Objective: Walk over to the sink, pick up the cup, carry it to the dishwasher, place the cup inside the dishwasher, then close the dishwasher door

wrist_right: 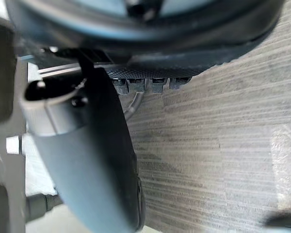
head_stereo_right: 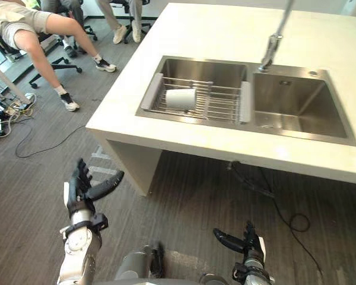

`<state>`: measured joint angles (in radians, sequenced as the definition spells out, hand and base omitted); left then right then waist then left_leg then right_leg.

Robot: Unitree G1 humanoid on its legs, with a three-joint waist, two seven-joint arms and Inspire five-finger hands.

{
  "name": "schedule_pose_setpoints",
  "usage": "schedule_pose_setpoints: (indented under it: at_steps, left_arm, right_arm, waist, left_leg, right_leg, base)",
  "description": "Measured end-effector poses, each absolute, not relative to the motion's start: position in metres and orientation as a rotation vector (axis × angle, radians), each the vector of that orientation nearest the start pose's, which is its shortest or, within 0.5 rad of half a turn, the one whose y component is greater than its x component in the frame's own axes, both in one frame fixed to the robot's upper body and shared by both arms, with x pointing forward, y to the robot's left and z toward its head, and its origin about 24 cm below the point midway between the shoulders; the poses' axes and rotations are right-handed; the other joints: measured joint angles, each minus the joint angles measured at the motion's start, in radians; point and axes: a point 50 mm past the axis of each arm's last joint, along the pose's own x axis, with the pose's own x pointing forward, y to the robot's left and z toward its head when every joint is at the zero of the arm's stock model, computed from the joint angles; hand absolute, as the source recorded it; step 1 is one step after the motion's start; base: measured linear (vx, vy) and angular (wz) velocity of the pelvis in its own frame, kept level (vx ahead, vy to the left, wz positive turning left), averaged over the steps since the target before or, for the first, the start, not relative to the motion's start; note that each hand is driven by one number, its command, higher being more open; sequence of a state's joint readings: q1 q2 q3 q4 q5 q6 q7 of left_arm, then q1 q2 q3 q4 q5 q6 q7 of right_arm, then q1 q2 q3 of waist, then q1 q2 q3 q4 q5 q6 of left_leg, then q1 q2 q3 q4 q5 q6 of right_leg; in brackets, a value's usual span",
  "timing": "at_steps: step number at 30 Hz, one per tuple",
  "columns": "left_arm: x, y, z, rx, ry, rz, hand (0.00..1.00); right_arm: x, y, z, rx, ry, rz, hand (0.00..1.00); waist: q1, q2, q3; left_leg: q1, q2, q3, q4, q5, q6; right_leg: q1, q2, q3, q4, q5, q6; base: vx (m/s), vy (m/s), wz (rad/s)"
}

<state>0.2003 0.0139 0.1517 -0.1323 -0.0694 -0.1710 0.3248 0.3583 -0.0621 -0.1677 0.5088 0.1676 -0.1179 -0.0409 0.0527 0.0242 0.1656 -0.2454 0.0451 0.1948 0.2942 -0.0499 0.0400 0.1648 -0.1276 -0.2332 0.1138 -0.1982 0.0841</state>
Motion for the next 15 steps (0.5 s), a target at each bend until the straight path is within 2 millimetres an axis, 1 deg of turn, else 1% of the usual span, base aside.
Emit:
schedule_pose_setpoints:
  at_steps: [1, 3, 4, 5, 7, 8, 9, 10, 11, 12, 13, 14, 15]
  left_arm:
    - [0.202, 0.215, 0.063, -0.004, -0.194, 0.527, 1.00]
    - [0.199, 0.212, 0.085, 0.046, -0.290, 0.529, 1.00]
    - [0.197, 0.206, 0.097, 0.074, -0.344, 0.518, 1.00]
    - [0.196, 0.201, 0.106, 0.090, -0.387, 0.501, 1.00]
    - [0.195, 0.194, 0.117, 0.117, -0.457, 0.458, 1.00]
    - [0.196, 0.192, 0.119, 0.145, -0.477, 0.428, 1.00]
    - [0.196, 0.191, 0.119, 0.146, -0.479, 0.419, 1.00]
    - [0.196, 0.189, 0.119, 0.147, -0.479, 0.405, 1.00]
    - [0.197, 0.187, 0.119, 0.142, -0.479, 0.399, 1.00]
    - [0.197, 0.185, 0.118, 0.135, -0.476, 0.393, 1.00]
    - [0.199, 0.182, 0.115, 0.128, -0.465, 0.386, 1.00]
    - [0.203, 0.180, 0.111, 0.123, -0.448, 0.374, 1.00]
    - [0.205, 0.178, 0.109, 0.122, -0.439, 0.369, 1.00]
  right_arm:
    - [0.093, -0.218, -0.111, 0.108, 0.708, -0.368, 1.00]
    - [0.093, -0.211, -0.112, 0.121, 0.709, -0.330, 1.00]
    - [0.093, -0.209, -0.113, 0.127, 0.713, -0.312, 1.00]
    - [0.092, -0.208, -0.114, 0.129, 0.718, -0.300, 1.00]
    - [0.091, -0.205, -0.117, 0.133, 0.735, -0.278, 1.00]
    - [0.089, -0.203, -0.121, 0.138, 0.757, -0.265, 1.00]
    - [0.089, -0.202, -0.122, 0.139, 0.769, -0.259, 1.00]
    - [0.089, -0.199, -0.125, 0.139, 0.786, -0.249, 1.00]
    - [0.091, -0.199, -0.126, 0.136, 0.788, -0.240, 1.00]
    - [0.093, -0.198, -0.126, 0.129, 0.787, -0.233, 1.00]
    - [0.098, -0.198, -0.126, 0.124, 0.786, -0.226, 1.00]
    - [0.102, -0.198, -0.127, 0.123, 0.785, -0.222, 1.00]
    - [0.104, -0.198, -0.127, 0.122, 0.783, -0.219, 1.00]
  waist:
    - [0.002, -0.014, 0.000]
    - [0.005, -0.022, 0.001]
    - [0.007, -0.023, 0.001]
    - [0.009, -0.023, 0.001]
    - [0.003, -0.032, -0.003]
    - [-0.020, -0.038, -0.009]
    - [-0.029, -0.038, -0.009]
    - [-0.044, -0.035, -0.011]
    - [-0.053, -0.033, -0.013]
    - [-0.058, -0.034, -0.013]
    - [-0.068, -0.029, -0.011]
    - [-0.070, -0.022, -0.007]
    - [-0.070, -0.015, -0.003]
  left_leg:
    - [-0.009, -0.016, 0.000, 0.032, -0.036, 0.014]
    - [0.001, -0.025, 0.011, 0.070, -0.089, 0.025]
    - [0.025, -0.028, 0.018, 0.080, -0.124, 0.027]
    - [0.051, -0.030, 0.024, 0.075, -0.144, 0.027]
    - [0.115, -0.040, 0.042, 0.052, -0.171, 0.031]
    - [0.155, -0.048, 0.042, 0.029, -0.179, 0.035]
    - [0.177, -0.048, 0.042, 0.013, -0.179, 0.035]
    - [0.215, -0.046, 0.039, -0.020, -0.179, 0.035]
    - [0.245, -0.042, 0.041, -0.048, -0.178, 0.034]
    - [0.259, -0.040, 0.041, -0.060, -0.176, 0.030]
    - [0.283, -0.026, 0.038, -0.078, -0.176, 0.022]
    - [0.299, -0.009, 0.035, -0.083, -0.176, 0.020]
    - [0.306, 0.000, 0.033, -0.082, -0.177, 0.017]
  right_leg:
    - [0.002, -0.018, 0.025, 0.010, -0.007, -0.007]
    - [0.000, -0.033, 0.058, 0.049, -0.006, -0.005]
    - [-0.007, -0.041, 0.074, 0.108, -0.008, -0.001]
    - [-0.030, -0.051, 0.089, 0.190, -0.011, 0.008]
    - [-0.130, -0.091, 0.117, 0.460, -0.014, 0.082]
    - [-0.196, -0.108, 0.126, 0.619, -0.022, 0.092]
    - [-0.225, -0.111, 0.119, 0.674, -0.025, 0.086]
    - [-0.281, -0.114, 0.091, 0.737, -0.037, 0.065]
    - [-0.330, -0.110, 0.065, 0.742, -0.050, 0.042]
    - [-0.354, -0.106, 0.052, 0.733, -0.059, 0.028]
    - [-0.392, -0.080, 0.033, 0.699, -0.076, -0.002]
    - [-0.425, -0.044, 0.028, 0.634, -0.092, -0.028]
    - [-0.436, -0.024, 0.027, 0.585, -0.092, -0.029]
  base:
    - [0.44, 0.203, 0.14]
    - [0.33, 0.149, -0.07]
    - [0.29, 0.137, -0.21]
    - [0.33, 0.160, -0.28]
    - [0.26, 0.108, -0.22]
    - [0.21, 0.051, -0.03]
    - [0.26, 0.045, 0.06]
    - [0.26, 0.021, -0.02]
    - [0.26, 0.007, -0.04]
    - [0.32, -0.062, -0.03]
    - [0.26, -0.095, 0.01]
    - [0.26, -0.119, 0.03]
    - [0.25, -0.183, 0.09]
